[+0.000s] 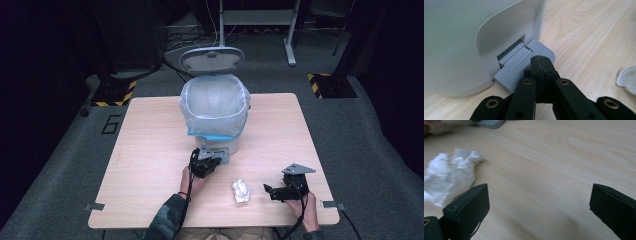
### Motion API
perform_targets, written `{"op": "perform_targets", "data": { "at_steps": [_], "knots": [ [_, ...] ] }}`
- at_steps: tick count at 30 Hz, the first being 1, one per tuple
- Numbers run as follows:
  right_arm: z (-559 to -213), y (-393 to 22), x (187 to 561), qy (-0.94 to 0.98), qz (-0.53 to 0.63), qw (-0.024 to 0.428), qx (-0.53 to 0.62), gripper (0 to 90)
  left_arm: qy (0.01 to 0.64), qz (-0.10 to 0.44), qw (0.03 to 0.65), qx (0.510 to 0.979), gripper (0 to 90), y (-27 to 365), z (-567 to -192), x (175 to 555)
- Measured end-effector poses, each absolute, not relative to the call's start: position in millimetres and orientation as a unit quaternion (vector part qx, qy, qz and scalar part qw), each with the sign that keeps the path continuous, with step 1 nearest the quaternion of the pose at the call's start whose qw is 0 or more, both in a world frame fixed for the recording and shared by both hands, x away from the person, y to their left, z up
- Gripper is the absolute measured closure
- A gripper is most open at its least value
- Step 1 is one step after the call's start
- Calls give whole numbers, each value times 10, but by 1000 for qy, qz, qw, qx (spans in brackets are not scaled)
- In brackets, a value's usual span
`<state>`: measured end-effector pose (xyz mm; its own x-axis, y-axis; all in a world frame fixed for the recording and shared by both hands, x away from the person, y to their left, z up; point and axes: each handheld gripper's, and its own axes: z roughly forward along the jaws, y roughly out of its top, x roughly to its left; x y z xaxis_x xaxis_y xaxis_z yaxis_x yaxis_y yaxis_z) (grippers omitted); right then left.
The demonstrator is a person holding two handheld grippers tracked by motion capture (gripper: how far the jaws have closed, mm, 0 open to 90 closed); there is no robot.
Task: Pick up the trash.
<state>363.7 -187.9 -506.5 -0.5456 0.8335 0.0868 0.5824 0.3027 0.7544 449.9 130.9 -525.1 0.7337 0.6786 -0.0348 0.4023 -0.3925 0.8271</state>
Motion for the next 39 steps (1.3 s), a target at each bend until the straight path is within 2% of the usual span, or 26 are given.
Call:
{"op": "perform_targets", "data": {
  "at_steps": [5, 13, 28, 39],
  "knots": [
    [-5015, -1642, 3572, 816, 375, 155, 412, 6, 341, 140, 450, 813, 899, 1317, -5257, 4508],
    [-4975, -1325, 3534, 841, 368, 143, 369, 0, 332, 152, 445, 818, 899, 1311, -5252, 4501],
    [-5029, -980, 3569, 867, 361, 112, 324, 0, 331, 154, 444, 819, 899, 1310, -5252, 4500],
    [-5131, -851, 3645, 877, 344, 107, 319, 0, 333, 150, 446, 817, 899, 1311, -5253, 4503]
  ]
}}
